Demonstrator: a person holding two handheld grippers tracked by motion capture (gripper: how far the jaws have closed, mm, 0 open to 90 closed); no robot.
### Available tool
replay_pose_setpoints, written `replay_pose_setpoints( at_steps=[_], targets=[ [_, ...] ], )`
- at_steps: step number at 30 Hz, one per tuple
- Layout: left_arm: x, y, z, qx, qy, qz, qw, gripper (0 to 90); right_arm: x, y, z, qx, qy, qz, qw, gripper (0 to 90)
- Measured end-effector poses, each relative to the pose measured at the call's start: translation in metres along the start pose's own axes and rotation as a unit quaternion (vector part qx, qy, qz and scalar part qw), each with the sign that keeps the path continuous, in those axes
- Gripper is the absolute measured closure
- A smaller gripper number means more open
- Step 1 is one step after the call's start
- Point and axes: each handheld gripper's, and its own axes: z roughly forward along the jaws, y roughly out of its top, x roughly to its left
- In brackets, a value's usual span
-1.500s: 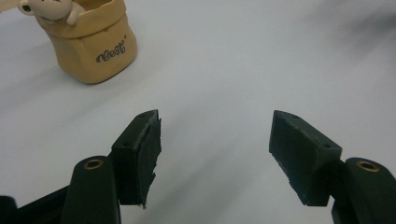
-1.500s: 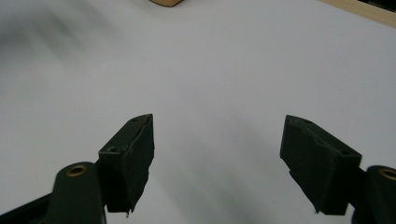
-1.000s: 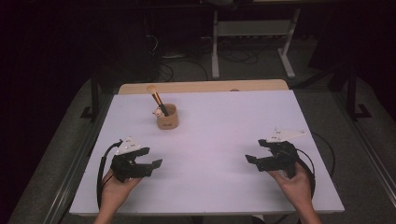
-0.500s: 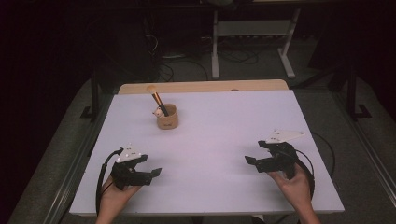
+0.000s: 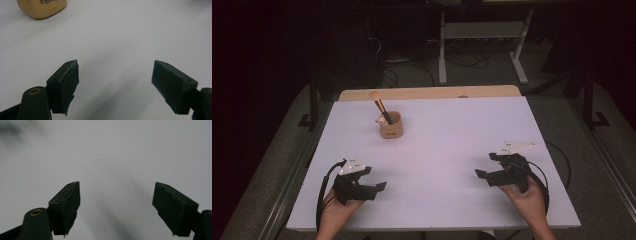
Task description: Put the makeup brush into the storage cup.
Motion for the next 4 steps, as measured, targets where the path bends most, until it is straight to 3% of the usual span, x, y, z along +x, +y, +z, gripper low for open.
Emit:
replay_pose_setpoints(
  at_steps=[4],
  targets=[
    [0.0022,0.0004,-0.0007,-0.002,0.003,0.006,1.0000,21.0,-0.0004,-0.0002,0.0006,0.001,0.002,0.001,1.0000,21.2]
  ],
)
